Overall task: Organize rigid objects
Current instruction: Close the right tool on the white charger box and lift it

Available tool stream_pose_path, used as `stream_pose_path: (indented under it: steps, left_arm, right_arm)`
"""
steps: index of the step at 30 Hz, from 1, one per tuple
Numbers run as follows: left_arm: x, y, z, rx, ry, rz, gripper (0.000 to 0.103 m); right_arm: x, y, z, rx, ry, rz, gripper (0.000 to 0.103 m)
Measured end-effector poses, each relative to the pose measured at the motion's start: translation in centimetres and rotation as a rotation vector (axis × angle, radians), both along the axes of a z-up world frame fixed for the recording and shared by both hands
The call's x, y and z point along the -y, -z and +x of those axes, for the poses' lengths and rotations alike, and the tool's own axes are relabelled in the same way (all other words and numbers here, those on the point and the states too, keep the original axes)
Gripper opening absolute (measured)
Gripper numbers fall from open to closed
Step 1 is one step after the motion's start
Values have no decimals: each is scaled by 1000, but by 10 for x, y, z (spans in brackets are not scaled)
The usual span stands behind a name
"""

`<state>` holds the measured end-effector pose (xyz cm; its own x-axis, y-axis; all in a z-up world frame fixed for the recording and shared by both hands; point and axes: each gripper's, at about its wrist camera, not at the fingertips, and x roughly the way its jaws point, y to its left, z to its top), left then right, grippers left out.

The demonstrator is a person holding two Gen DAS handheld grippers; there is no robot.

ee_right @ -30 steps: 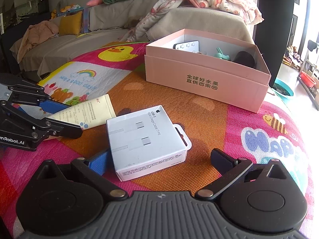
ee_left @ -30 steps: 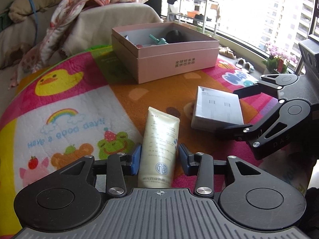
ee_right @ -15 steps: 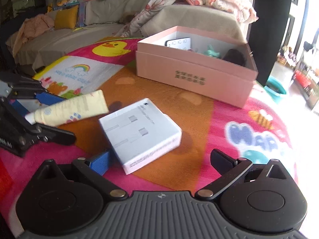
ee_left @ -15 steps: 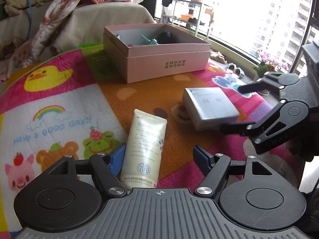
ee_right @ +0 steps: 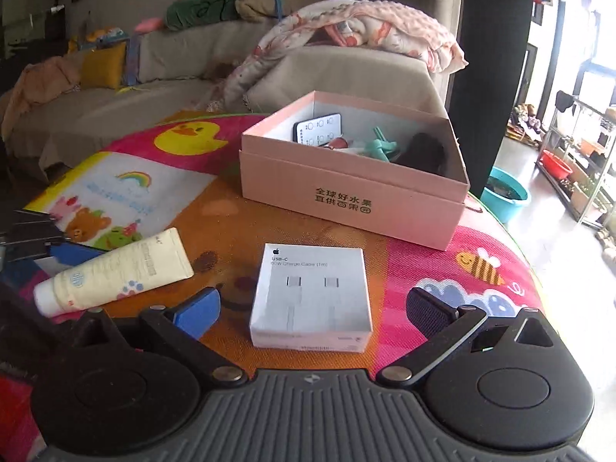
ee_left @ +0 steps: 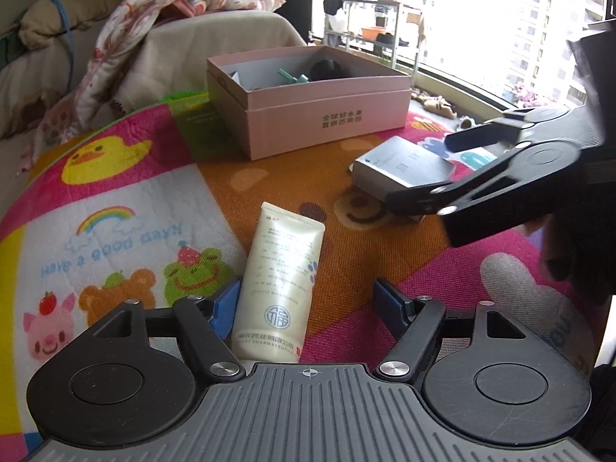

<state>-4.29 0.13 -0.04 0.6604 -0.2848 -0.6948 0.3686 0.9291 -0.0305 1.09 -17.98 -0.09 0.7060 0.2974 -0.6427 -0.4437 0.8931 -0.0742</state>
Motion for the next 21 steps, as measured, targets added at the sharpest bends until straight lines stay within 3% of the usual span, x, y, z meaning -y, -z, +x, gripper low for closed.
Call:
stream_pose_path:
  steps: [5,7,9,11,16,21]
  left_arm:
    - [-11,0,0,9,-7,-63,74]
    - [-16,1,-1,32,-30,-82,66]
    - [-17,1,-2,57,-58,-66,47]
    - [-18,1,-1,70,-78,-36,36]
    - [-15,-2,2,68,-71,-16,31]
    - [-14,-9,4,57,-38,-51,27]
  right_arm:
    - [-11,16,15,-36,17,-24,95]
    - [-9,14,12,-31,15,-14,94]
    - [-7,12,9,-22,12,-11,88]
    - [-7,11,6,-19,3,-27,71]
    - [-4,9,1,-30,-29,-42,70]
    - [0,4,-9,-24,-65,-62,70]
